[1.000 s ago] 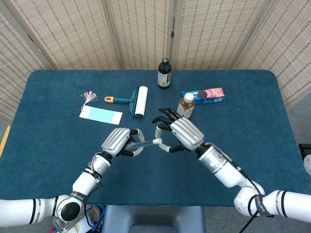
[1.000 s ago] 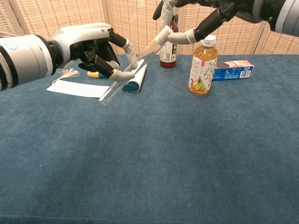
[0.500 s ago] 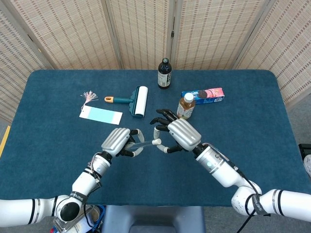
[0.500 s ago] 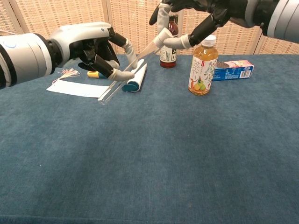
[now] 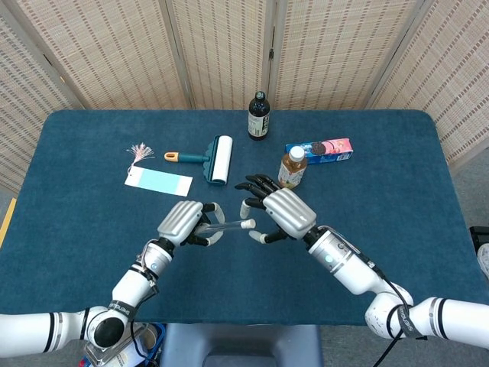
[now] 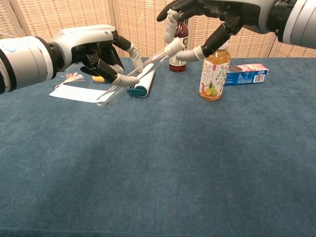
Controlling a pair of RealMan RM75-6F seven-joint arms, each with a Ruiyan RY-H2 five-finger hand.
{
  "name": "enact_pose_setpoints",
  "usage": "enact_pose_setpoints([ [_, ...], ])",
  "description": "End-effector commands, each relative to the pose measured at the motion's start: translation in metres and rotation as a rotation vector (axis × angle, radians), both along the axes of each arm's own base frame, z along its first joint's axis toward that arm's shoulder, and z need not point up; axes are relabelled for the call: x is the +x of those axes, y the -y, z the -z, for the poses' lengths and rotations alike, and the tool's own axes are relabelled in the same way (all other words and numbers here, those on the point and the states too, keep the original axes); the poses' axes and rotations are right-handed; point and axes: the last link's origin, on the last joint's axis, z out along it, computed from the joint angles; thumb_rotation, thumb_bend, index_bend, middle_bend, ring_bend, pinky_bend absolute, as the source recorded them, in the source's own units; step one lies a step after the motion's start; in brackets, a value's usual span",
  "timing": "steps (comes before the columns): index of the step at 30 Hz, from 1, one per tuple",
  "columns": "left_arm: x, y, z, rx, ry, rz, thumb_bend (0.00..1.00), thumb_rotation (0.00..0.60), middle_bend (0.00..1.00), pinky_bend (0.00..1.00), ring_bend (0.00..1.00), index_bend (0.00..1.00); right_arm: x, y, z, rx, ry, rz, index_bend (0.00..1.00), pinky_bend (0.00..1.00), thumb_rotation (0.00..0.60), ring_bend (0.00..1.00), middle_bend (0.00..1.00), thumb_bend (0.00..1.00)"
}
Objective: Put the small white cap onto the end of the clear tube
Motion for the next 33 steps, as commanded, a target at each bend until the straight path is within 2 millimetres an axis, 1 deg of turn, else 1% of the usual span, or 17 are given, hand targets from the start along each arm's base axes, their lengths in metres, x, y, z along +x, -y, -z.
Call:
enact_pose_setpoints([
  [1,-0.002,-0.001,0.0,0.004,-0.007,0.0,0.34,0.6,1.0,1.0,1.0,0.63,0.0,0.0,0.001,0.004,-0.003,-0.002,0.23,0.0,0.6,0.0,0.05,0.1],
  [5,-0.009,-0.004,-0.002,0.022,-0.045,0.001,0.34,0.6,1.0,1.0,1.0,0.63,-0.002,0.0,-0.002,-0.003,0.004,0.002,0.19,0.0,0.6,0.0,0.04,0.1],
  [8,-0.022,-0.009,-0.003,0.048,-0.115,0.006,0.34,0.6,1.0,1.0,1.0,0.63,-0.006,-0.001,-0.01,-0.023,0.013,0.01,0.18,0.0,0.6,0.0,0.03,0.1],
  [12,-0.045,-0.018,-0.002,0.102,-0.269,0.027,0.34,0.6,1.0,1.0,1.0,0.63,-0.018,-0.001,-0.026,-0.067,0.016,0.03,0.18,0.0,0.6,0.0,0.03,0.1],
  [15,-0.062,-0.024,0.004,0.136,-0.394,0.039,0.34,0.6,1.0,1.0,1.0,0.63,-0.031,-0.003,-0.039,-0.099,0.003,0.048,0.18,0.0,0.6,0.0,0.03,0.1],
  [18,-0.073,-0.028,0.013,0.145,-0.491,0.044,0.34,0.6,1.0,1.0,1.0,0.63,-0.043,-0.006,-0.047,-0.124,-0.016,0.064,0.18,0.0,0.6,0.0,0.03,0.1],
  [23,-0.081,-0.031,0.028,0.142,-0.597,0.059,0.34,0.6,1.0,1.0,1.0,0.62,-0.058,-0.011,-0.06,-0.159,-0.035,0.089,0.18,0.0,0.6,0.0,0.03,0.1],
  [27,-0.081,-0.033,0.04,0.125,-0.641,0.065,0.34,0.6,1.0,1.0,1.0,0.62,-0.068,-0.015,-0.067,-0.181,-0.037,0.105,0.18,0.0,0.6,0.0,0.03,0.1],
  [33,-0.08,-0.035,0.053,0.113,-0.664,0.065,0.34,0.6,1.0,1.0,1.0,0.61,-0.08,-0.018,-0.072,-0.193,-0.041,0.132,0.18,0.0,0.6,0.0,0.03,0.1],
])
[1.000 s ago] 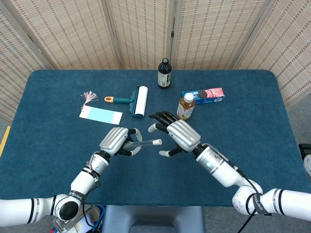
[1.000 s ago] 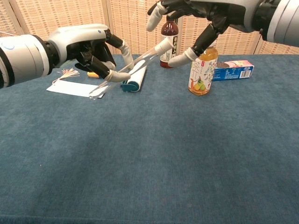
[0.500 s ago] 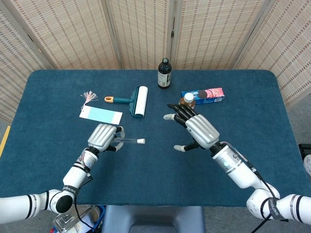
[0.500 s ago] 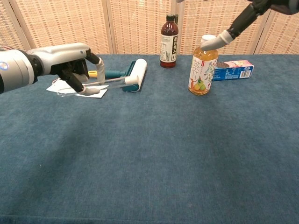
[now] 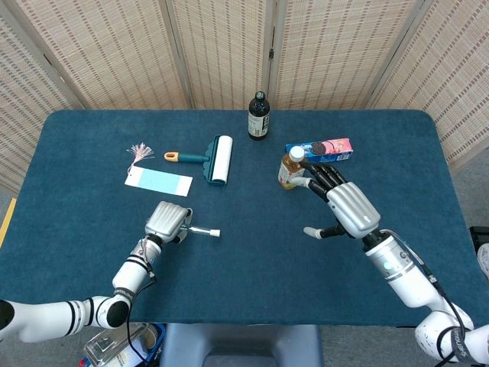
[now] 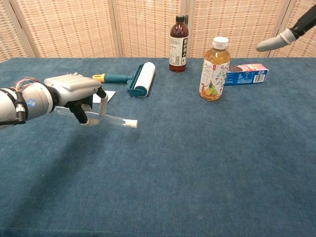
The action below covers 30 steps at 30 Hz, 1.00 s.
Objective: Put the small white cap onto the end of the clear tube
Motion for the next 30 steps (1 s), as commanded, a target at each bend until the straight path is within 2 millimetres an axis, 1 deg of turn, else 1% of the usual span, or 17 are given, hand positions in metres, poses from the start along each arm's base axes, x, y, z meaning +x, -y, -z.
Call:
enact_pose_setpoints([
  [1,0.001,-0.001,0.006,-0.007,-0.003,-0.008,0.34,0.6,1.0,1.0,1.0,0.61,-0.004,0.0,-0.001,-0.004,-0.001,0.012,0.18,0.0,0.6,0.0,0.03,0.1],
  [9,-0.004,-0.006,0.011,-0.023,-0.019,-0.043,0.34,0.6,1.0,1.0,1.0,0.56,-0.015,0.0,-0.004,-0.009,0.005,0.046,0.18,0.0,0.6,0.0,0.03,0.1],
  [15,-0.008,-0.006,0.014,-0.038,-0.03,-0.069,0.34,0.6,1.0,1.0,1.0,0.51,-0.018,0.001,0.0,0.004,0.017,0.057,0.18,0.0,0.6,0.0,0.03,0.1],
  [21,-0.01,-0.004,0.011,-0.047,-0.046,-0.083,0.34,0.6,1.0,1.0,1.0,0.39,-0.018,0.003,0.001,0.004,0.017,0.057,0.18,0.0,0.6,0.0,0.03,0.1],
  [24,-0.009,-0.001,0.005,-0.059,-0.031,-0.107,0.34,0.6,1.0,1.0,1.0,0.32,-0.018,0.004,-0.001,0.001,0.028,0.059,0.18,0.0,0.6,0.0,0.03,0.1],
  [26,-0.005,0.001,-0.003,-0.047,0.001,-0.113,0.34,0.6,0.99,1.0,1.0,0.3,-0.019,0.003,-0.003,-0.006,0.029,0.059,0.18,0.0,0.6,0.0,0.03,0.1],
  [30,-0.002,0.007,-0.031,-0.004,0.086,-0.115,0.34,0.6,0.98,1.0,1.0,0.28,-0.027,0.0,-0.012,-0.03,0.006,0.076,0.18,0.0,0.6,0.0,0.03,0.1],
])
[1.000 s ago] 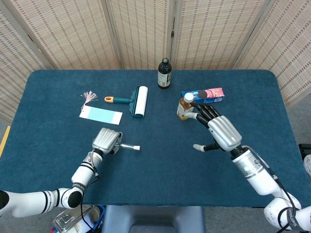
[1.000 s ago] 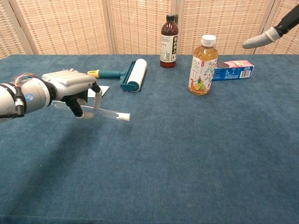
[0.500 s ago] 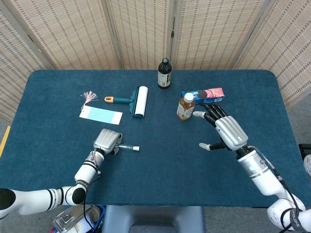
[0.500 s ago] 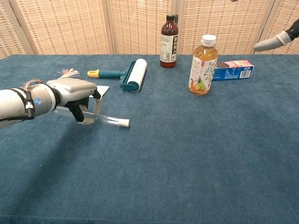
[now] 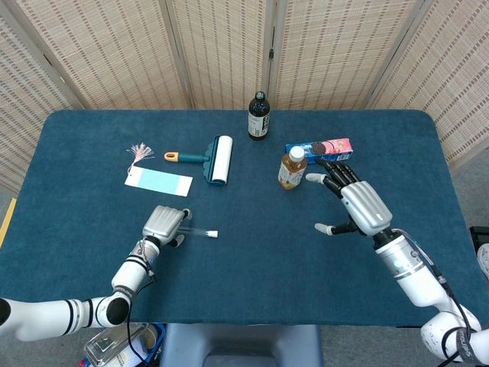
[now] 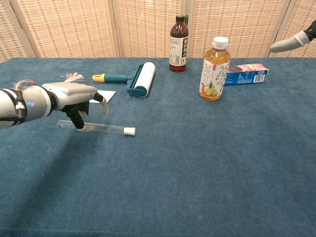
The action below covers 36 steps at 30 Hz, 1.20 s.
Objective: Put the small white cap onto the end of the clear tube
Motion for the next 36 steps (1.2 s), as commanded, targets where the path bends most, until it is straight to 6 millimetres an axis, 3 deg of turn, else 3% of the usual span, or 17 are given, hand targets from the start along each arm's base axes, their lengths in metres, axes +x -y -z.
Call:
enact_pose_setpoints([
  [1,0.001,0.007,-0.035,0.068,0.094,-0.009,0.34,0.6,0.98,1.0,1.0,0.28,-0.009,-0.004,-0.009,-0.02,-0.029,0.021,0.18,0.0,0.6,0.0,0.03,0.1],
  [6,-0.021,0.019,-0.086,0.189,0.155,-0.025,0.34,0.6,0.88,1.0,0.91,0.28,-0.034,-0.017,-0.027,-0.07,-0.11,0.089,0.18,0.01,0.6,0.0,0.09,0.2],
  [8,-0.034,0.024,-0.101,0.243,0.17,-0.036,0.34,0.6,0.84,1.0,0.86,0.3,-0.045,-0.025,-0.032,-0.083,-0.14,0.122,0.22,0.08,0.6,0.02,0.18,0.23],
  [12,-0.068,0.038,-0.13,0.349,0.179,-0.047,0.34,0.6,0.77,0.98,0.76,0.33,-0.075,-0.042,-0.04,-0.117,-0.226,0.188,0.25,0.2,0.6,0.11,0.25,0.28],
  [15,-0.095,0.052,-0.146,0.41,0.168,-0.056,0.34,0.6,0.7,0.88,0.68,0.33,-0.094,-0.058,-0.041,-0.129,-0.264,0.222,0.25,0.22,0.6,0.12,0.26,0.29],
  [20,-0.131,0.082,-0.165,0.478,0.155,-0.084,0.34,0.6,0.51,0.61,0.49,0.3,-0.118,-0.086,-0.04,-0.16,-0.252,0.244,0.25,0.2,0.6,0.07,0.21,0.29],
  [25,-0.145,0.111,-0.175,0.545,0.155,-0.058,0.34,0.6,0.4,0.48,0.39,0.28,-0.132,-0.109,-0.04,-0.191,-0.228,0.275,0.25,0.18,0.6,0.06,0.2,0.28],
  [30,-0.145,0.134,-0.177,0.573,0.149,-0.03,0.34,0.6,0.38,0.44,0.37,0.27,-0.136,-0.126,-0.038,-0.222,-0.22,0.287,0.25,0.18,0.6,0.06,0.2,0.28],
  [36,-0.141,0.148,-0.176,0.575,0.135,-0.039,0.34,0.6,0.38,0.41,0.38,0.27,-0.142,-0.138,-0.037,-0.214,-0.217,0.32,0.25,0.18,0.6,0.06,0.2,0.28],
])
